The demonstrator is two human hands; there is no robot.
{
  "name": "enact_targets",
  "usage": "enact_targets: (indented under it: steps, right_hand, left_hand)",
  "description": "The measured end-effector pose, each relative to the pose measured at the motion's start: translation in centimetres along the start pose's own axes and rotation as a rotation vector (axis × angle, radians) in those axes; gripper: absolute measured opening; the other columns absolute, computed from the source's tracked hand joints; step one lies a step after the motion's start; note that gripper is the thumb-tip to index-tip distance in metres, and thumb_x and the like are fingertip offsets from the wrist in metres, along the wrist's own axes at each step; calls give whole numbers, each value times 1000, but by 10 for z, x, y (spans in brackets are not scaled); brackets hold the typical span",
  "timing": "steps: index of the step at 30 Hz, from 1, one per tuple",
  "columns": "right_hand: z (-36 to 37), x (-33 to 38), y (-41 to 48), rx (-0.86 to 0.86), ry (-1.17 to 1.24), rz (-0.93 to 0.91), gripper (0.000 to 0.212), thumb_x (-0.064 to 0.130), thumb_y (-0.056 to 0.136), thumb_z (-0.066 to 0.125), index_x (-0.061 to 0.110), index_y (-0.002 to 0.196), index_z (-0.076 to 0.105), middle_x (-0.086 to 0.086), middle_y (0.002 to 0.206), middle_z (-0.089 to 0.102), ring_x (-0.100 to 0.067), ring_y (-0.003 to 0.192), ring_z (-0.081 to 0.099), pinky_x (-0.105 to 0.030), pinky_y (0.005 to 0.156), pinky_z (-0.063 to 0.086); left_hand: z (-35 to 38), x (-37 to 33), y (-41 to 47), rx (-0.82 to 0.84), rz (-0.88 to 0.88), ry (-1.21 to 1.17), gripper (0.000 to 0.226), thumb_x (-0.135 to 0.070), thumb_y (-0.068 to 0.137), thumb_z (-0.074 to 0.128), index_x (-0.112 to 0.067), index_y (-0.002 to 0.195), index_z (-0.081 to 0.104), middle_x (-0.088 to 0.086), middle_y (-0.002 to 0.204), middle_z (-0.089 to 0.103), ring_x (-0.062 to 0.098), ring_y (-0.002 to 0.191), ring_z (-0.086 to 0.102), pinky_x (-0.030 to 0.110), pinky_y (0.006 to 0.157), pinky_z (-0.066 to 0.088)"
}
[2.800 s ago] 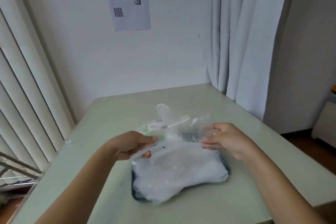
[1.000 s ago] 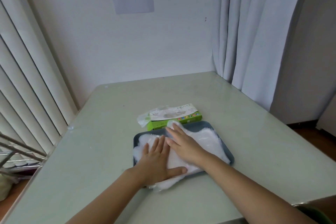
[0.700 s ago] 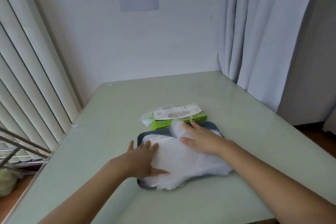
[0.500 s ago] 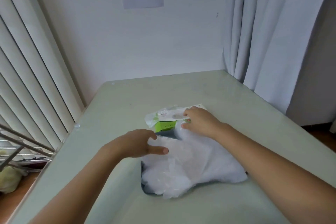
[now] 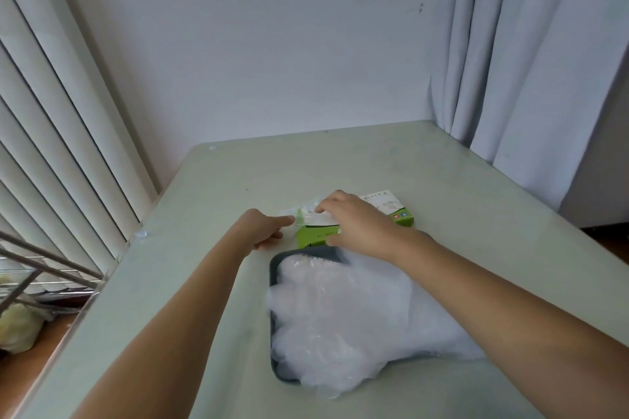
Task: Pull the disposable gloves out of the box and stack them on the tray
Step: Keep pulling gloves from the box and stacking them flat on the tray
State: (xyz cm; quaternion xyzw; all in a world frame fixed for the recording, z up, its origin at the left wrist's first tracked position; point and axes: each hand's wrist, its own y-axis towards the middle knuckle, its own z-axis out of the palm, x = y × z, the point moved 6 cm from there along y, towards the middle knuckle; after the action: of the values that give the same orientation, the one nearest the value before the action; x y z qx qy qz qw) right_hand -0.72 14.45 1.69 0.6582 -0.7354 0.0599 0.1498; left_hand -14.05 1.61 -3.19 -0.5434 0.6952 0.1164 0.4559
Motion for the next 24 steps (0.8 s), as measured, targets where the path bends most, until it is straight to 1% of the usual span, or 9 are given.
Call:
enact_targets:
  steps: [2,4,7,10,14,18,20,22,24]
  right_hand:
    - [-12,-10,-17,-26,53,-32,48,15,83,68,19,128,53,3,127,45,-13,110,46,-29,92,40]
    - [-19,-20,-35,-58,61,-77,39,12,80,69,20,117,57,9,116,45,-6,98,42,-23,83,38]
    - [-21,-33,-60,-34,5,-133,22,4,78,62,20,94,60,13,94,46,-8,92,43,-27,80,41]
    - [-17,-45,-79,92,-52,-109,21,4,82,54,21,86,66,16,82,52,-7,88,47,-24,81,41]
    - [-23,-54,-98,199,52,47,18,27,91,54,24,90,71,14,88,67,-9,89,60,-28,85,47]
    - [-28,-60,-110,287,131,220,43,60,82,61,19,72,68,10,63,53,-13,61,45,-27,60,36]
    - [-26,-61,-116,345,60,233,42,58,72,73,17,76,68,6,68,53,-11,62,44,-25,57,32]
    - [-23,-60,-122,410,-16,195,37,47,67,81,24,92,69,13,84,56,-4,74,50,-20,60,36]
    - [-20,-59,-128,431,-47,160,51,40,66,83,31,112,61,19,97,48,-5,90,49,-16,66,36]
  left_hand:
    - [6,-1,2,-7,3,-84,30,-31,82,75,-5,71,64,5,64,61,18,51,46,24,53,36]
    - [10,-3,2,-1,18,-248,23,-22,85,72,-3,75,64,8,68,60,17,54,49,22,52,41]
    - [13,-16,-7,12,82,-518,13,-13,88,67,0,88,64,10,79,64,17,68,60,21,61,52]
    - [-2,-42,-25,-73,236,-623,12,-12,91,64,-8,80,60,6,78,64,16,74,63,26,75,51]
    - [-35,-89,-69,-248,518,-487,25,-10,87,63,-16,65,53,-6,61,56,9,61,53,24,68,46]
    - [-56,-134,-122,-347,722,-241,16,-6,81,62,-13,70,55,-3,65,56,3,52,53,22,63,45]
    - [-60,-149,-142,-336,760,-85,13,-8,82,63,-19,76,59,-5,69,59,-1,51,55,23,66,47]
    - [-60,-157,-158,-299,771,82,15,-10,84,62,-25,83,63,-6,70,60,0,53,56,20,64,47]
    - [-56,-161,-172,-272,783,205,18,-11,84,60,-27,91,65,-6,69,58,5,59,55,15,55,43]
